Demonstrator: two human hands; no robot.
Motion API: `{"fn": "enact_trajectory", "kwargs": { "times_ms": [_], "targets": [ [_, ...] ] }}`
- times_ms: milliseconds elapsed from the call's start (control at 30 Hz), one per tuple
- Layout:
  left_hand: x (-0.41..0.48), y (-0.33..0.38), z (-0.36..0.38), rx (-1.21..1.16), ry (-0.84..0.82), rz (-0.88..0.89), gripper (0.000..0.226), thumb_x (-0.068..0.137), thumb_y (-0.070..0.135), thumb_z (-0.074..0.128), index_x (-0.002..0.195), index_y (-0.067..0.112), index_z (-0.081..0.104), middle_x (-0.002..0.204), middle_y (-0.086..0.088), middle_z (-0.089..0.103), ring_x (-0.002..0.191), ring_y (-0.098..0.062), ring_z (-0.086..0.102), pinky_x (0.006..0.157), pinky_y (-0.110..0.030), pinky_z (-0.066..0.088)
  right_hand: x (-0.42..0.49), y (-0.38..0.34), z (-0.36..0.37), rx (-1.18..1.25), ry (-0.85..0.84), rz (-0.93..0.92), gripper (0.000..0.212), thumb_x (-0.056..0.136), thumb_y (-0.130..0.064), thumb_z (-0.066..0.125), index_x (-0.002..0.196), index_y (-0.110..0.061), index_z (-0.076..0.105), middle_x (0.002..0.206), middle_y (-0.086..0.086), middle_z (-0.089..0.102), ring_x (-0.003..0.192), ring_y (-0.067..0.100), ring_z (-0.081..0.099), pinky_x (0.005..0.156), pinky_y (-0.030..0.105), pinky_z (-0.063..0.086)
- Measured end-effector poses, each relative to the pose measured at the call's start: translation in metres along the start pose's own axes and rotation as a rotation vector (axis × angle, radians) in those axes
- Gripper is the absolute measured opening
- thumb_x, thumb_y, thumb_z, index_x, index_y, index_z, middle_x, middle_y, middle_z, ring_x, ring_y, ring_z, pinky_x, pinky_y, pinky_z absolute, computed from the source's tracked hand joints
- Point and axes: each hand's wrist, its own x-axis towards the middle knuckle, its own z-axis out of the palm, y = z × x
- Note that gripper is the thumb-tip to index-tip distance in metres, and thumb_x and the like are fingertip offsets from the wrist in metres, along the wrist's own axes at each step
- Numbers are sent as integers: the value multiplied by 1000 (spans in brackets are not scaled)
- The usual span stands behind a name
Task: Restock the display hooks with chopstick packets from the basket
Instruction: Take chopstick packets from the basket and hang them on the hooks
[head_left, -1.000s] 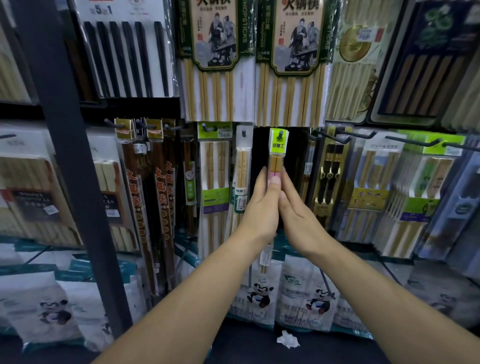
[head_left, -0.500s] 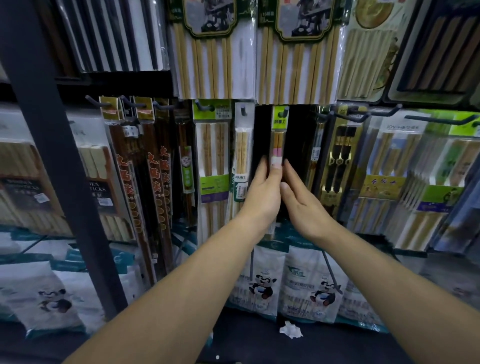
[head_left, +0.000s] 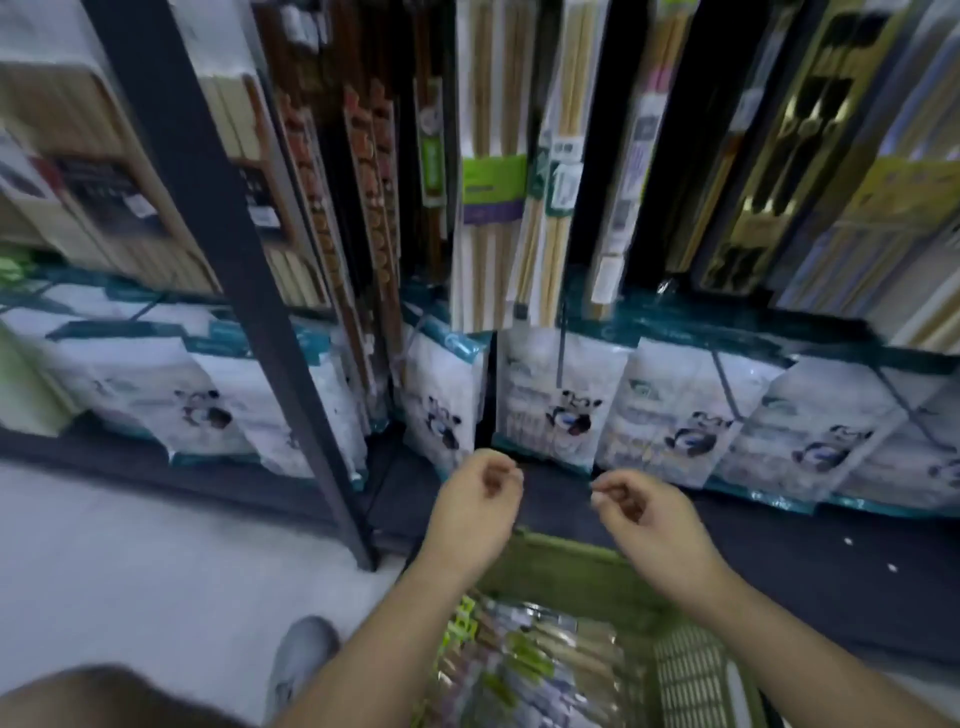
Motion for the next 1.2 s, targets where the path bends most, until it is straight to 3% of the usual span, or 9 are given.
{"fn": "enact_trajectory", "kwargs": {
  "times_ms": [133,267,400,500,600,667,800,1033,1200],
  "targets": [
    [-12,-105,-17,434,101,-189,29,95,24,64,120,11,60,116,-12,57,108,-35,58,95,-46,49,-28,68,64,-127,-264,144,9,91,-1,68,89,-10,70,75,-3,65,63,1,56,66,13,42],
    [-37,-183,-23,477,66,-396,53,98,48,56,134,10,51,129,-19,55,123,-41,51,98,-49,43,-50,131,125,-214,-455,263,14,89,2,65,95,-6,74,84,5,68,81,21,63,73,30,46],
    [-47,-215,-16,316,39,-339,41,90,66,47,111,31,48,96,-4,67,89,-28,65,75,-41,50,-63,177,170,-328,-573,297,10,91,-18,68,100,-15,69,91,8,68,87,28,66,69,32,46],
    [-46,-221,-14,310,94,-293,33,90,66,48,103,36,47,81,6,65,72,-11,63,59,-31,46,-64,198,191,-428,-609,300,44,89,-37,72,128,-19,64,117,8,68,100,30,65,72,29,45],
    [-43,-222,-13,327,103,-301,33,91,63,49,106,34,47,83,7,67,75,-10,64,65,-36,52,-63,207,205,-537,-612,238,80,86,-49,74,154,-22,40,153,10,41,132,34,47,97,35,46],
    [-43,-221,-13,337,99,-306,33,93,61,50,107,30,47,84,6,67,77,-15,65,71,-42,55,-61,206,211,-592,-616,241,89,86,-53,73,158,-23,30,159,9,33,139,35,37,102,39,45],
    [-41,-224,-12,353,106,-311,30,97,55,52,107,27,48,86,7,67,80,-22,66,74,-46,56,-54,200,216,-619,-605,256,85,85,-52,75,155,-22,36,153,10,41,132,33,47,92,39,54],
    [-39,-227,-11,346,113,-302,26,98,52,53,105,27,47,83,9,65,75,-12,63,66,-38,51,-46,192,206,-611,-527,182,39,96,-40,66,129,-19,66,119,5,62,108,25,58,77,31,49],
    [-38,-230,-11,338,110,-292,26,98,50,53,105,26,47,83,9,65,76,-13,64,64,-37,50,-53,191,206,-721,-540,93,44,97,-42,62,134,-20,62,128,5,55,125,27,46,87,37,49]
  ]
}}
